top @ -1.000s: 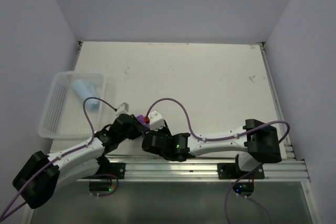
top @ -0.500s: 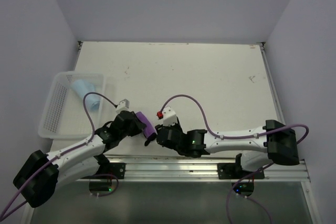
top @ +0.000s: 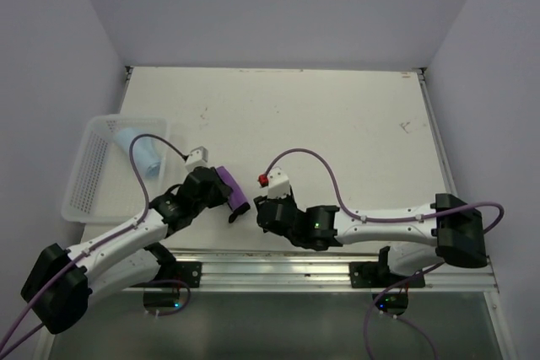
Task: Roll the towels
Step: Place the rolled towel into the container
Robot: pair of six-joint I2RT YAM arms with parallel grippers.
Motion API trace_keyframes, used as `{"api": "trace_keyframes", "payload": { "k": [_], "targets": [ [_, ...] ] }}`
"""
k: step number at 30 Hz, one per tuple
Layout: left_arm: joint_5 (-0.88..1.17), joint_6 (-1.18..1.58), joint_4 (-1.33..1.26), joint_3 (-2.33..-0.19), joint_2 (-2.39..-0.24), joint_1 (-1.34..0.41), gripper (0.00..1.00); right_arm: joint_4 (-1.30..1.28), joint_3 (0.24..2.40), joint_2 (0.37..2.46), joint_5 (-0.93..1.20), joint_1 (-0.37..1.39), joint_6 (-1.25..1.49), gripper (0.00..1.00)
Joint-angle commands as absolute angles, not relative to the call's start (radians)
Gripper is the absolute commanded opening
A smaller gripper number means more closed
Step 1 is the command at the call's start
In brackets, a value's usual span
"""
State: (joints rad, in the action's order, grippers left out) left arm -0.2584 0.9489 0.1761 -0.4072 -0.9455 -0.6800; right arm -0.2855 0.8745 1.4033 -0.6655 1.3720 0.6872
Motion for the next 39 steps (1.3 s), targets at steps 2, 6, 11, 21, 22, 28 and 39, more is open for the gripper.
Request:
{"api": "trace_keyframes", "payload": {
  "k": [2, 6, 11, 21, 22, 28, 39],
  "targets": [
    [-0.373, 0.873, 0.259, -0.538, -0.925, -0.661, 0.0, -0.281, 0.865, 1.332, -0.684, 1.347, 0.684, 0.54],
    [-0.342, 0.802, 0.302, -0.65, -0.942, -0.568, 0.0, -0.27, 0.845, 1.284, -0.683, 1.328, 0.669, 0.54],
    [-0.339, 0.706, 0.405, -0.819, -0.95, -0.424, 0.0, -0.264, 0.818, 1.24, -0.683, 1.31, 0.661, 0.54],
    [-0.271, 0.52, 0.505, -0.957, -0.949, 0.033, 0.0, -0.218, 0.752, 1.166, -0.637, 1.261, 0.624, 0.54],
    [-0.261, 0.511, 0.514, -0.957, -0.954, 0.093, 0.0, -0.216, 0.752, 1.163, -0.631, 1.256, 0.617, 0.54],
    [-0.442, 0.494, 0.554, -0.922, -0.948, 0.195, 0.0, -0.203, 0.713, 1.083, -0.58, 1.201, 0.588, 0.54],
    [-0.462, 0.476, 0.467, -0.73, -0.947, 0.29, 0.0, -0.229, 0.683, 1.005, -0.468, 1.103, 0.558, 0.55]
  ]
}}
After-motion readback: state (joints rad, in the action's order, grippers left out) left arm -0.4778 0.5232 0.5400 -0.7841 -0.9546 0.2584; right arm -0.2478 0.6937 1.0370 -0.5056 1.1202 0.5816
